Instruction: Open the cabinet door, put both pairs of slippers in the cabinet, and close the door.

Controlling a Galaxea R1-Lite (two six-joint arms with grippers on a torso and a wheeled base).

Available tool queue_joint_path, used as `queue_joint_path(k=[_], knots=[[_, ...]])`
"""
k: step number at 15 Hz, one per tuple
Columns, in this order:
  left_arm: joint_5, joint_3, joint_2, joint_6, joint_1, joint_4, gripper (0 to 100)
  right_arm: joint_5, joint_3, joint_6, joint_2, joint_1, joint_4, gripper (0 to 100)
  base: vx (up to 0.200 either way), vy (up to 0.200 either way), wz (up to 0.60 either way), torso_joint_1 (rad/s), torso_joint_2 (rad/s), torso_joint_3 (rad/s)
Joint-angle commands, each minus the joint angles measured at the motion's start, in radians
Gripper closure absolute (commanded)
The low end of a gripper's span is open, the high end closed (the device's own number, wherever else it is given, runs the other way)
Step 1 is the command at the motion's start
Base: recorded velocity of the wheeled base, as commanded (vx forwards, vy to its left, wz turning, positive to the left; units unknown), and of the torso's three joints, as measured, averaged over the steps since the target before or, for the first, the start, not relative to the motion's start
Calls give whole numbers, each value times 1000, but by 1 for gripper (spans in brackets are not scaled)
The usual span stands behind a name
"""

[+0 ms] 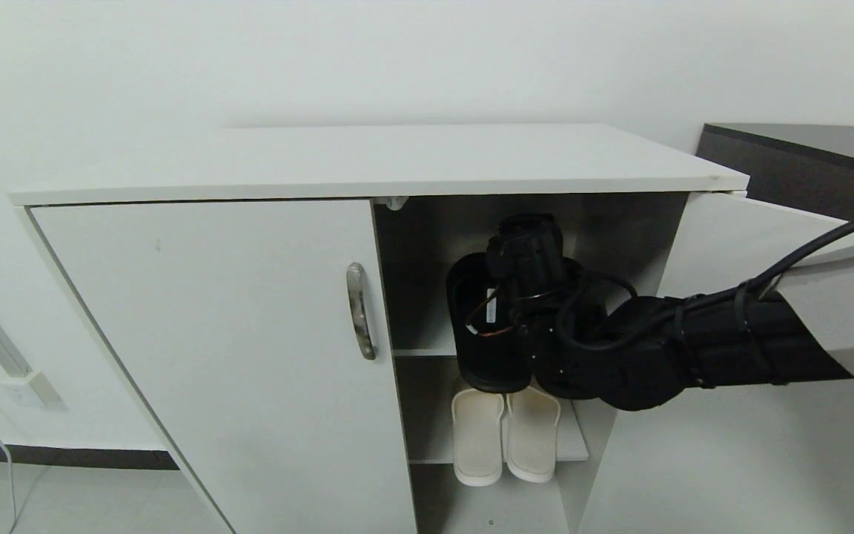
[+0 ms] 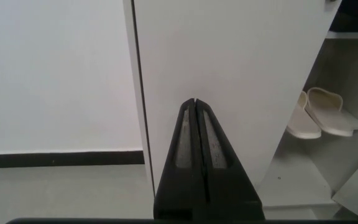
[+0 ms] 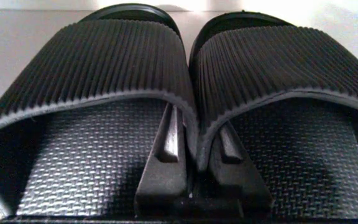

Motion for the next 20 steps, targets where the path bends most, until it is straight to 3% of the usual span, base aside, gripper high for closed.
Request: queue_joint_path(k=[1,8,20], knots=[[0,0,0,-1,0,0,100,6,-56,1,28,-14,26,100,0,0,0,0,0,0],[3,0,2,-4,0,0,100,17,-234,5,126,-43,144,100,0,0,0,0,0,0],[5,0,0,-4,0,-1,100,20,-289,2,176,-65,155,100,0,0,0,0,0,0]])
